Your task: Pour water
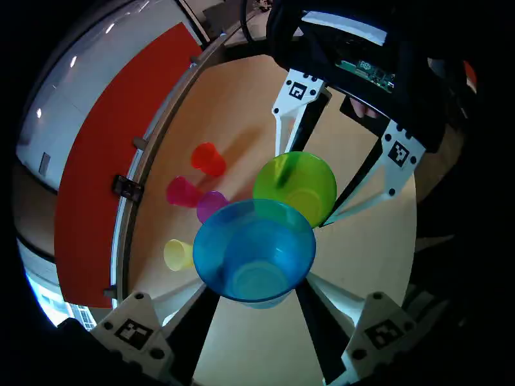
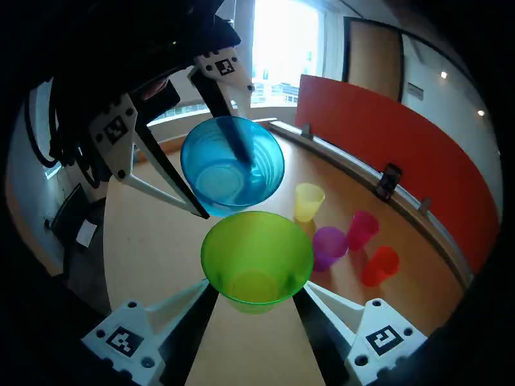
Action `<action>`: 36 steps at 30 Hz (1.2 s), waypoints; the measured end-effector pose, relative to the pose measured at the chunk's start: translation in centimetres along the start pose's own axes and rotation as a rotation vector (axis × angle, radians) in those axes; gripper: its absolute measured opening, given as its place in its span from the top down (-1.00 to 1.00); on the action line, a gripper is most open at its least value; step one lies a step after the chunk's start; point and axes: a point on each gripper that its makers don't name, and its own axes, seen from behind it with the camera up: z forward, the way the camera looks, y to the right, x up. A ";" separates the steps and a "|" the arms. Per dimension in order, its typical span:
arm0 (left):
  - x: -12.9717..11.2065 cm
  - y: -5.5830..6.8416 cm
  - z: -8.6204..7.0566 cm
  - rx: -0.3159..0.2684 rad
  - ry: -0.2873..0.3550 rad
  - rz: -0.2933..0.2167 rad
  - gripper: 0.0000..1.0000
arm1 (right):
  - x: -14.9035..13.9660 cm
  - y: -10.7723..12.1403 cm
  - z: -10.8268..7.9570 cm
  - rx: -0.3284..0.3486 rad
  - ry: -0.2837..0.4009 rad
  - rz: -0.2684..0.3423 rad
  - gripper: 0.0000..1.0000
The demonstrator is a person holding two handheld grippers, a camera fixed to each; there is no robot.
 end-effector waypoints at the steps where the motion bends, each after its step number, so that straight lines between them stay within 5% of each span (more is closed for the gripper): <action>1: 0.0 0.0 0.0 0.000 0.000 0.000 -0.50 | 0.0 0.0 0.0 0.000 0.000 0.000 -0.63; 36: -1.2 -0.5 -1.0 -0.003 -0.055 0.057 -0.50 | 0.4 -0.8 0.6 0.017 -0.001 0.010 -0.63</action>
